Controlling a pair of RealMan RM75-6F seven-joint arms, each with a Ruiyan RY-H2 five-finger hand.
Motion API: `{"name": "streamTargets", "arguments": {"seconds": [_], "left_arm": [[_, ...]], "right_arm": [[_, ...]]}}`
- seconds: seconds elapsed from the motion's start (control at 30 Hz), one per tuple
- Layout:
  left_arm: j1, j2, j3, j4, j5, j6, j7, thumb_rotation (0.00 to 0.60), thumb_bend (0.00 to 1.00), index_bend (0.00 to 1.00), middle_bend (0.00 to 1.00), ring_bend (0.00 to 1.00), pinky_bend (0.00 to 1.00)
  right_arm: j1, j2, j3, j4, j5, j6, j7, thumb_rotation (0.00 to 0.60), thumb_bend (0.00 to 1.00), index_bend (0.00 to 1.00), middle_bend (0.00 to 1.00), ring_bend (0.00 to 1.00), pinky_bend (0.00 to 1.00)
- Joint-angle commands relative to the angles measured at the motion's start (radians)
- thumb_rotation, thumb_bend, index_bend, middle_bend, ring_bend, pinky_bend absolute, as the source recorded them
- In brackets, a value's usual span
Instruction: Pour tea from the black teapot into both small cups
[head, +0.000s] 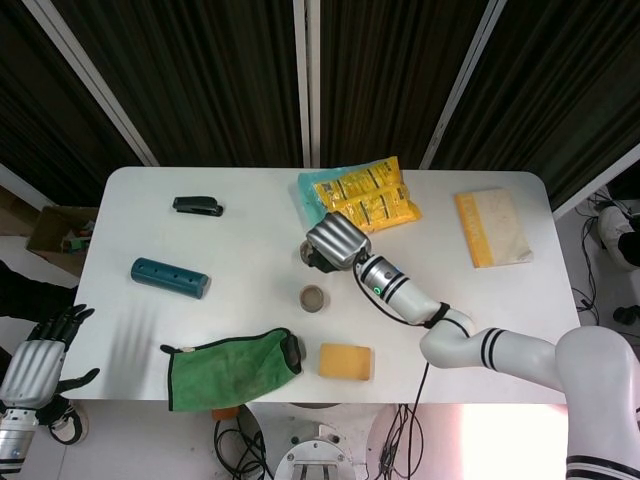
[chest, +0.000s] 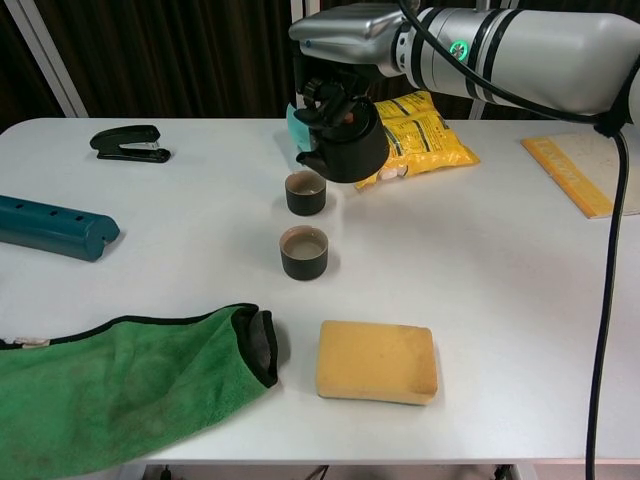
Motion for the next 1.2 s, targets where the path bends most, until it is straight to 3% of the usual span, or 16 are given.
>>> {"name": "streamTargets", "arguments": {"seconds": [0.03, 0.8, 1.2], "left_arm": [[-0.001, 0.002, 0.001, -0.001, 0.0, -0.004, 0.002, 0.6, 0.07, 0.16, 0.12, 0.11, 0.22], [-0.004, 0.012, 0.001, -0.015, -0.014, -0.023, 0.01, 0.6, 0.07, 0.16, 0.12, 0.11, 0.22], [-0.006, 0.009, 0.0, -0.01, -0.015, -0.024, 0.006, 0.6, 0.07, 0.16, 0.12, 0.11, 0.22]], "right_arm": [[0.008, -0.022, 0.009, 0.048, 0.021, -0.016, 0.018, 0.59, 0.46, 1.0, 1.0, 1.0, 0.57], [0.084, -0.165, 0.027, 0.368, 0.05, -0.108, 0.084, 0.594, 0.46, 1.0, 1.0, 1.0, 0.57], [0.11, -0.21, 0.015, 0.443, 0.007, -0.114, 0.095, 0.597, 0.47, 1.0, 1.0, 1.0, 0.57]]}}
